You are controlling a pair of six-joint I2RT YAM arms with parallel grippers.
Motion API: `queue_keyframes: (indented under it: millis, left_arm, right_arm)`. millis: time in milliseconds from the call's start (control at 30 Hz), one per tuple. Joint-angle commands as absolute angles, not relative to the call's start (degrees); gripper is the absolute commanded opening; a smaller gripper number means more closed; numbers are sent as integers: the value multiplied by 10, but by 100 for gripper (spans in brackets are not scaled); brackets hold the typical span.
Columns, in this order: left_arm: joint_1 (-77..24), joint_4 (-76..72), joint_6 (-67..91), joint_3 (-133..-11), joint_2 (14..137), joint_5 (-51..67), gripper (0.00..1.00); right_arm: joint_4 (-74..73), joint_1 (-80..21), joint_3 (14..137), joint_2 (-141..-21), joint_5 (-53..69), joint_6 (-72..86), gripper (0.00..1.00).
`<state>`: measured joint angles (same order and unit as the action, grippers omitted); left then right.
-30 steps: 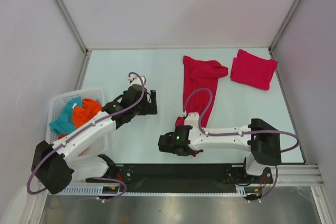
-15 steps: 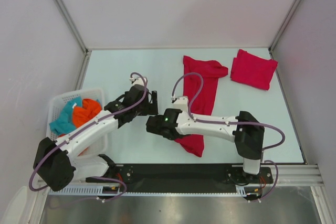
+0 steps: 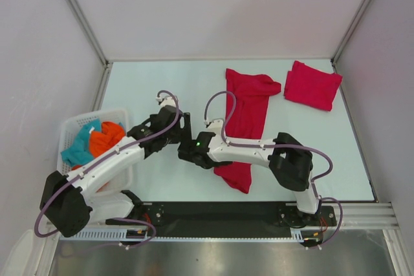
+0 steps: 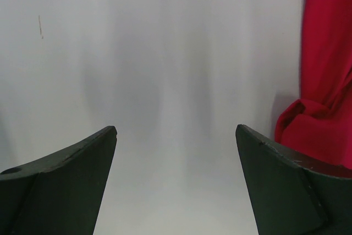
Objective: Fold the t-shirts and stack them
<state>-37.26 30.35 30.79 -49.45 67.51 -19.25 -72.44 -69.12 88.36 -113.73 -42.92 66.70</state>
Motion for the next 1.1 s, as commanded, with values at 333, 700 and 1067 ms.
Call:
queue_keyframes:
  millis: [333,700,1067]
  left_arm:
    - [-354,367,355,-535,642,-261,95]
    - [-330,383,354,-523,613,-256,95]
    - [-323,374,347,-517,608,-246,95]
  right_arm:
    - [-691,-726,921,-1166,-394,636,31]
    - [-666,-739,950,-1214,-351,586,39]
    - [-665,-744,926,-1219,-330,577,29]
